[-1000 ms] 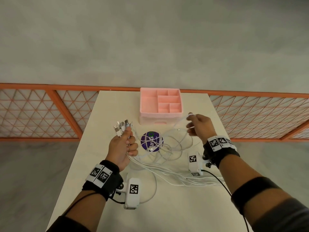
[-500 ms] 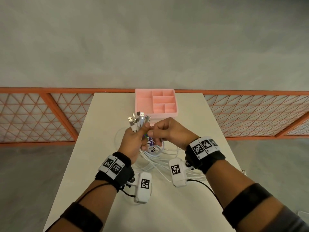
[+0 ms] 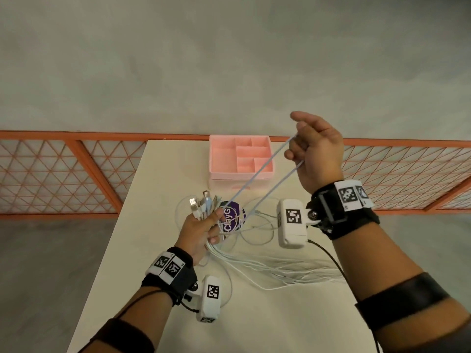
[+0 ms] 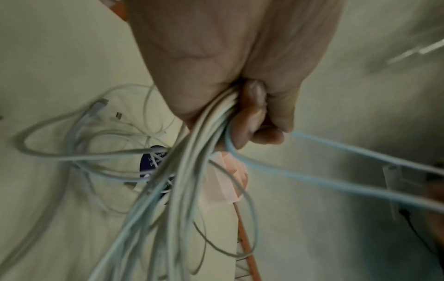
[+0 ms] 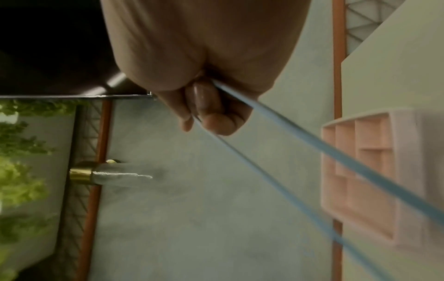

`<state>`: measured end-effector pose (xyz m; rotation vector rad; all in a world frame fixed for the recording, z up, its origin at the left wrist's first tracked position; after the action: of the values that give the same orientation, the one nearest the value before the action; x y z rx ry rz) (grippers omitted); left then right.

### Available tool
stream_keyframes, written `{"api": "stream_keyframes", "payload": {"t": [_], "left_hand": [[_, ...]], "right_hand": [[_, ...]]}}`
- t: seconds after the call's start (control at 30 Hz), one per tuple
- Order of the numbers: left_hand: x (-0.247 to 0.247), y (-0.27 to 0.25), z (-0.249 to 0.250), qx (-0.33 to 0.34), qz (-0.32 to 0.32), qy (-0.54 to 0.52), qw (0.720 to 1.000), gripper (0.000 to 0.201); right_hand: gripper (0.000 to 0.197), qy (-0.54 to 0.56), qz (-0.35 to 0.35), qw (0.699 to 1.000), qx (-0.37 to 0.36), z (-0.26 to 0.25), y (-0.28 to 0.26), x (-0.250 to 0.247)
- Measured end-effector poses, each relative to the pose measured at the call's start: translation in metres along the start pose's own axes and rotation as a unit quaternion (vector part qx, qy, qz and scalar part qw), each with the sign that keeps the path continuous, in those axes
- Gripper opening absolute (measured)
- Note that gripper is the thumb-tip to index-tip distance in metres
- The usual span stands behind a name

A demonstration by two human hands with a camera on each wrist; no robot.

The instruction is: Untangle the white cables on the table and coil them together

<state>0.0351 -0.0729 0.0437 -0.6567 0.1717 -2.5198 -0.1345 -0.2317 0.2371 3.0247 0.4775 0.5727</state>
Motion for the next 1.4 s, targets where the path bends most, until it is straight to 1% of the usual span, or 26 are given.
{"api": "stream_keyframes", "payload": {"t": [0.03,0.07,0.1,0.13,0.17,0.23,0.27,0.3,0.37,0.4,0.43,0.5,0.57,0.63,0.67,0.7,0.77,0.83,0.87,0.97,1.03,1.1,1.17,1.23,1.3,1.4], "left_hand": [[-0.003,0.002,0.000,0.003,0.015,0.000,1.000,0.010],[-0.005,0.003,0.001,0.008,0.027,0.003,1.000,0.011],[-0.005,0.004,0.003,0.014,0.033,0.008,0.999,0.012],[-0.003,0.005,0.005,0.021,0.031,0.015,0.999,0.013],[0.000,0.006,0.007,0.027,0.025,0.025,0.999,0.012],[0.007,0.007,0.010,0.037,0.012,0.045,0.998,0.011],[0.010,0.008,0.010,0.041,0.007,0.054,0.998,0.012],[0.013,0.008,0.011,0.043,0.002,0.065,0.997,0.013],[0.018,0.009,0.011,0.047,-0.009,0.088,0.995,0.015],[0.021,0.009,0.011,0.047,-0.014,0.094,0.994,0.014],[0.022,0.010,0.010,0.046,-0.015,0.097,0.994,0.013],[0.021,0.011,0.009,0.046,-0.016,0.093,0.994,0.017],[0.018,0.011,0.009,0.046,-0.028,0.077,0.996,0.023],[0.017,0.008,0.011,0.050,-0.046,0.048,0.997,0.022],[0.016,0.008,0.011,0.050,-0.048,0.035,0.997,0.017],[0.015,0.008,0.011,0.048,-0.049,0.029,0.997,0.013],[0.009,0.010,0.006,0.047,-0.044,0.039,0.997,0.017],[0.002,0.011,0.001,0.038,-0.031,0.057,0.997,0.014],[-0.002,0.011,-0.003,0.033,-0.027,0.064,0.997,0.012],[-0.013,0.009,-0.013,0.018,-0.011,0.072,0.997,0.011],[-0.023,0.009,-0.019,0.004,0.013,0.076,0.997,0.011],[-0.029,0.008,-0.021,0.000,0.029,0.067,0.997,0.011],[-0.029,0.009,-0.019,0.001,0.027,0.055,0.998,0.009],[-0.026,0.010,-0.016,0.000,0.026,0.048,0.999,0.011],[-0.027,0.012,-0.014,-0.003,0.040,0.043,0.998,0.013],[-0.030,0.013,-0.013,-0.010,0.065,0.037,0.997,0.017]], "right_hand": [[0.023,-0.073,0.019,0.997,0.009,0.008,0.003,-0.008],[0.025,-0.175,0.029,0.984,0.028,0.020,0.005,-0.015],[0.027,-0.291,0.024,0.955,0.057,0.034,0.007,-0.021],[0.029,-0.405,0.007,0.909,0.096,0.050,0.006,-0.027],[0.032,-0.511,-0.015,0.849,0.135,0.066,0.004,-0.033],[0.043,-0.679,-0.051,0.711,0.177,0.089,-0.008,-0.039],[0.048,-0.722,-0.058,0.669,0.166,0.095,-0.015,-0.036],[0.053,-0.739,-0.072,0.656,0.135,0.099,-0.021,-0.028],[0.064,-0.716,-0.150,0.679,0.064,0.109,-0.032,-0.007],[0.061,-0.689,-0.200,0.695,0.049,0.114,-0.036,0.003],[0.050,-0.661,-0.239,0.710,0.052,0.121,-0.040,0.008],[0.026,-0.619,-0.272,0.733,0.072,0.125,-0.046,0.016],[0.028,-0.575,-0.284,0.763,0.079,0.120,-0.048,0.021],[0.027,-0.521,-0.273,0.805,0.076,0.109,-0.044,0.026],[0.026,-0.485,-0.253,0.834,0.069,0.101,-0.039,0.027],[0.026,-0.442,-0.221,0.867,0.056,0.091,-0.034,0.029],[0.029,-0.340,-0.139,0.930,0.018,0.066,-0.023,0.032],[0.031,-0.218,-0.073,0.973,0.003,0.040,-0.014,0.033],[0.032,-0.159,-0.050,0.986,-0.002,0.025,-0.010,0.033],[0.041,-0.010,0.006,0.999,-0.034,-0.017,-0.002,0.027],[0.043,0.032,0.042,0.997,-0.055,-0.035,0.004,0.015],[0.037,0.006,0.065,0.996,-0.058,-0.041,0.009,0.002],[0.030,-0.049,0.081,0.994,-0.051,-0.037,0.012,-0.012],[0.028,-0.062,0.115,0.990,-0.048,-0.028,0.014,-0.032],[0.024,-0.039,0.181,0.982,-0.036,-0.021,0.015,-0.059],[0.019,-0.005,0.286,0.958,-0.009,-0.014,0.016,-0.112]]}}
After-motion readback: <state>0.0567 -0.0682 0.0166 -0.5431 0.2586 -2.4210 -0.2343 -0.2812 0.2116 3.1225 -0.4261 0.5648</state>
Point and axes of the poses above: each hand's wrist, its own y-axis towards the middle knuckle, its own x-axis out of the palm, z = x × y, the point moved 6 cm from there along y, towards the middle knuckle, and after that the axes turned 6 degrees about x, right-handed, at the moved point
